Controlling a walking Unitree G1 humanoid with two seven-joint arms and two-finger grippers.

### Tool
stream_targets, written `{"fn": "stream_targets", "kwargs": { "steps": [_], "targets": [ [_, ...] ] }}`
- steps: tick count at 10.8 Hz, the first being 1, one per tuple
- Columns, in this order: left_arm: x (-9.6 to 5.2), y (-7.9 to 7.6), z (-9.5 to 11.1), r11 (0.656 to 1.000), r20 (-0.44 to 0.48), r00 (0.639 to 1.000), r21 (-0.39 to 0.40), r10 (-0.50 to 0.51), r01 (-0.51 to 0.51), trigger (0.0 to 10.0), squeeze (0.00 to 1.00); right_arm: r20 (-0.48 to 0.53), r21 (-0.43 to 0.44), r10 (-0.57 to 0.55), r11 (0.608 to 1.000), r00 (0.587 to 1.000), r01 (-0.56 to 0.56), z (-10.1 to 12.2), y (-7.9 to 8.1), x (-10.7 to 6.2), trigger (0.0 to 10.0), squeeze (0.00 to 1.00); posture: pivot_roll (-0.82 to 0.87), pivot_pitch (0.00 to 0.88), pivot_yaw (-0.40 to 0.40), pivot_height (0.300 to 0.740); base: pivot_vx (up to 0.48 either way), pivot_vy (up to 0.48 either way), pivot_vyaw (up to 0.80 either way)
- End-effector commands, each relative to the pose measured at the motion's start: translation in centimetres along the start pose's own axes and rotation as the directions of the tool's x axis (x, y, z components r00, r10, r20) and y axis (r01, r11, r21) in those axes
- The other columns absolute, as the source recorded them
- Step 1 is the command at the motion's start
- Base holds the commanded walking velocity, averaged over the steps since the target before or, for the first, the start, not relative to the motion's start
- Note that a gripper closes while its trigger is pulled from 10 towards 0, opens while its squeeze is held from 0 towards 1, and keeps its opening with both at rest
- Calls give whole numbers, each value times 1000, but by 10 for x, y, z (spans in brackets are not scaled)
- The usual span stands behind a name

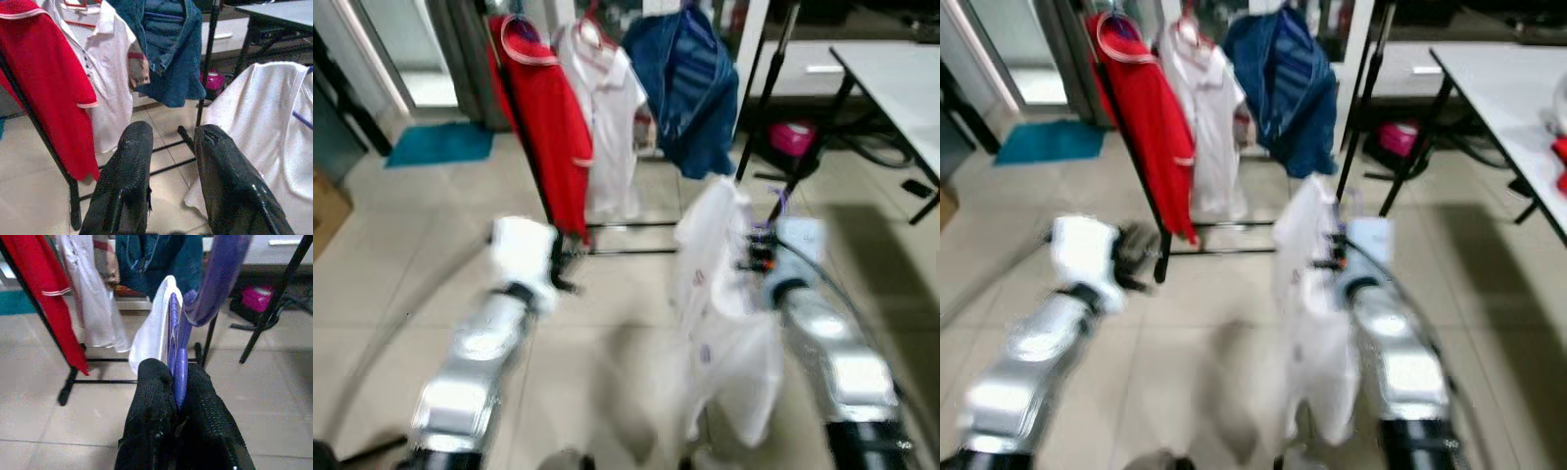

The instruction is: Hang hanger

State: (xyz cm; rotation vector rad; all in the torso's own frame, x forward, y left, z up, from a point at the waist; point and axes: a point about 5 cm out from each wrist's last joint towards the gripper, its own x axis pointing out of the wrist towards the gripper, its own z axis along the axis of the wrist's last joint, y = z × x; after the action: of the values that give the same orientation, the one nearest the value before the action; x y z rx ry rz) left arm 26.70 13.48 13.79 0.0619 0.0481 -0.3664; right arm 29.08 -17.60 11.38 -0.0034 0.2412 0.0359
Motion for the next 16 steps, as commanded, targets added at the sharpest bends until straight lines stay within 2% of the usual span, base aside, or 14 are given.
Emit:
{"fn": "stream_targets", "kwargs": {
  "steps": [1,7,9,12,14,15,16],
  "targets": [
    [-5,11,2,999,2,999,21,45,-45,10000,0,64,-9,69,998,996,-68,12,14,1,10000,0,-101,88,22,740,386,0,0],
    [-1,12,4,999,9,999,28,34,-34,10000,0,98,-51,89,995,991,-85,24,15,3,10000,0,-114,75,35,740,384,0,0],
    [0,12,4,999,9,1000,28,29,-29,10000,0,63,-14,69,998,996,-69,21,10,4,10000,0,-114,73,36,740,394,0,-691],
    [1,9,3,999,3,1000,31,17,-17,10000,0,69,-63,40,997,997,-36,23,2,3,10000,0,-120,74,41,740,393,0,-800],
    [1,10,3,999,1,1000,35,16,-16,10000,0,65,-72,43,997,997,-38,22,3,3,10000,0,-118,73,40,740,396,0,0],
    [1,10,2,999,-1,1000,35,16,-16,10000,0,56,-79,50,996,997,-46,21,3,2,10000,0,-119,71,37,740,398,0,0],
    [0,9,2,999,-2,1000,35,13,-13,10000,0,-17,-127,173,977,985,-174,13,11,-2,10000,0,-118,69,36,740,394,0,0]
  ]
}}
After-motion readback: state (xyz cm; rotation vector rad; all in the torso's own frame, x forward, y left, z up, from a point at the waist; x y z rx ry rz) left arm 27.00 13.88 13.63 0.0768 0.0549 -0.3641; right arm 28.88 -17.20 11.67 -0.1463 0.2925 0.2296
